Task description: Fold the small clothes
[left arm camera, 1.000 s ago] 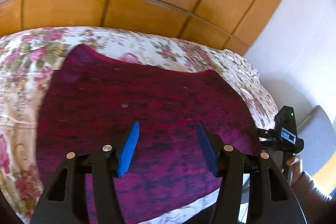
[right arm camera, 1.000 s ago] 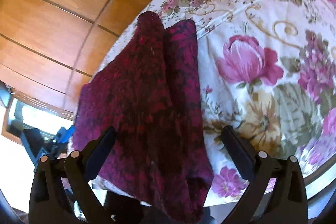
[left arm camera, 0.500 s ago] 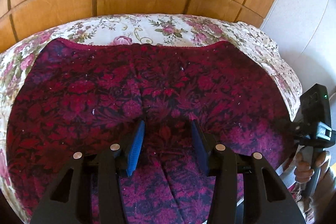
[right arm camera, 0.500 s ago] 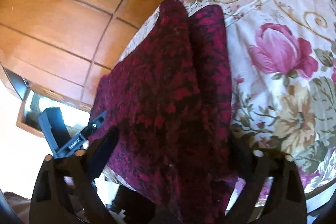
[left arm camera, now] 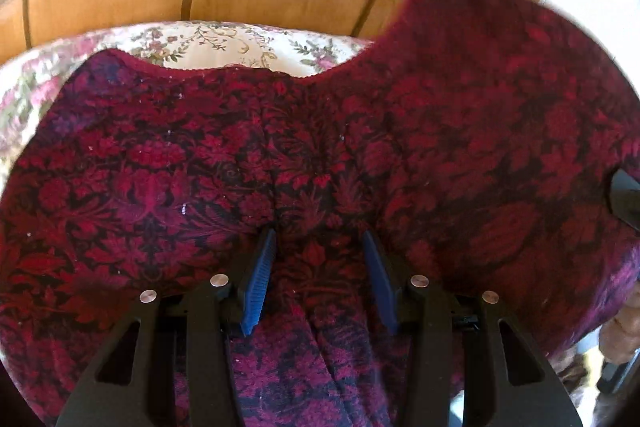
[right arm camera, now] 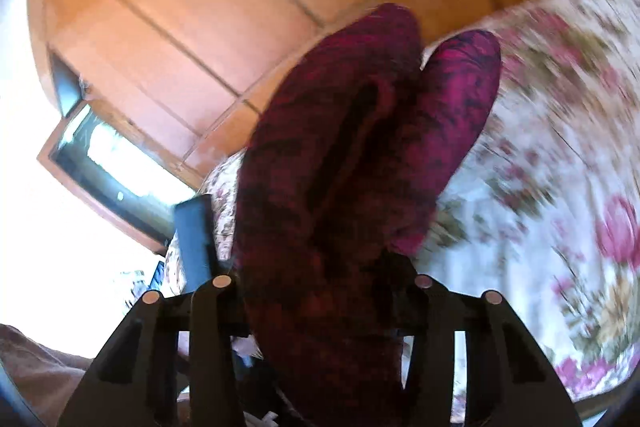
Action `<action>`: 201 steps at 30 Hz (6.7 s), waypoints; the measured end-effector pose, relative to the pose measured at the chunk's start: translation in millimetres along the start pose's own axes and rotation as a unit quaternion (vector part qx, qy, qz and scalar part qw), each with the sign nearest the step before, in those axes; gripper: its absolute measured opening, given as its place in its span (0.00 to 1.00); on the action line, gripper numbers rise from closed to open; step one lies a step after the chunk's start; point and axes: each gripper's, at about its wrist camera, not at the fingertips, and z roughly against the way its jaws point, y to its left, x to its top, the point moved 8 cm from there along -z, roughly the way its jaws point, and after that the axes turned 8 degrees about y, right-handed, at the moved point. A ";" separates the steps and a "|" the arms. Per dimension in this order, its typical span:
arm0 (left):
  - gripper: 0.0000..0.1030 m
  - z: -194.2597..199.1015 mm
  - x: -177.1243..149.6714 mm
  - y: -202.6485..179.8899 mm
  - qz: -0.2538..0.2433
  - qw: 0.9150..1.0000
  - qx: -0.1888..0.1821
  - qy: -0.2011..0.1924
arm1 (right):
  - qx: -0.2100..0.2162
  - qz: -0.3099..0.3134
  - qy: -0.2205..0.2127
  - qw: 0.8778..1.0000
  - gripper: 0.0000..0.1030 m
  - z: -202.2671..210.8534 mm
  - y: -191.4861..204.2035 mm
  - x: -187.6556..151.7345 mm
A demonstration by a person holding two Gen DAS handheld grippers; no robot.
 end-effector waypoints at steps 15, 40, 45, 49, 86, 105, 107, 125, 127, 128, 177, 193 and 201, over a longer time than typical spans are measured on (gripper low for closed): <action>0.52 137.6 -19.7 119.0 0.158 0.971 -0.148 -0.103 | -0.123 0.167 0.059 0.977 0.41 -96.8 99.9 -10.9; 0.76 135.4 25.6 79.9 0.074 0.990 -0.102 -0.058 | -0.200 0.350 0.054 0.914 0.60 -168.2 137.5 -79.4; 0.29 108.4 17.0 72.1 0.052 0.996 -0.069 -0.008 | -0.092 0.311 0.080 0.942 0.80 -135.9 135.1 -81.0; 0.21 121.0 14.8 71.1 0.042 0.996 -0.068 -0.032 | 0.035 0.215 0.087 0.972 0.86 -79.2 116.3 -64.7; 0.62 141.5 -27.8 145.0 0.075 0.987 0.118 -0.073 | -0.158 0.130 0.047 0.978 0.76 -136.9 39.9 45.4; 0.65 134.4 -33.5 149.9 0.077 0.984 0.146 -0.068 | -0.191 0.063 0.089 0.975 0.97 -200.9 -10.8 60.0; 0.74 136.8 -34.9 150.4 0.080 0.982 0.158 -0.069 | -0.182 0.067 0.078 0.978 0.97 -192.0 -4.7 60.3; 0.87 138.9 -44.1 156.9 0.120 0.983 0.118 -0.067 | 0.020 -0.021 0.112 0.993 0.98 -147.4 -10.7 -12.1; 0.87 137.6 -45.1 158.3 0.127 0.986 0.092 -0.064 | 0.047 -0.036 0.118 0.991 0.98 -149.9 -14.0 -19.8; 0.88 137.3 -45.5 159.1 0.132 0.986 0.076 -0.062 | 0.059 -0.045 0.120 0.990 0.98 -152.7 -15.9 -22.1; 0.74 -139.7 155.1 -137.5 -0.118 0.977 -0.125 0.128 | -0.112 -0.199 -0.121 0.966 0.91 43.1 -249.8 9.8; 0.84 -96.4 154.8 -140.7 -0.158 0.987 0.035 0.016 | -0.291 -0.076 -0.159 0.940 0.65 93.9 -172.0 53.9; 0.89 -114.8 152.4 -117.8 -0.137 0.989 0.054 0.019 | -0.420 -0.046 -0.072 0.903 0.68 14.9 -211.0 68.0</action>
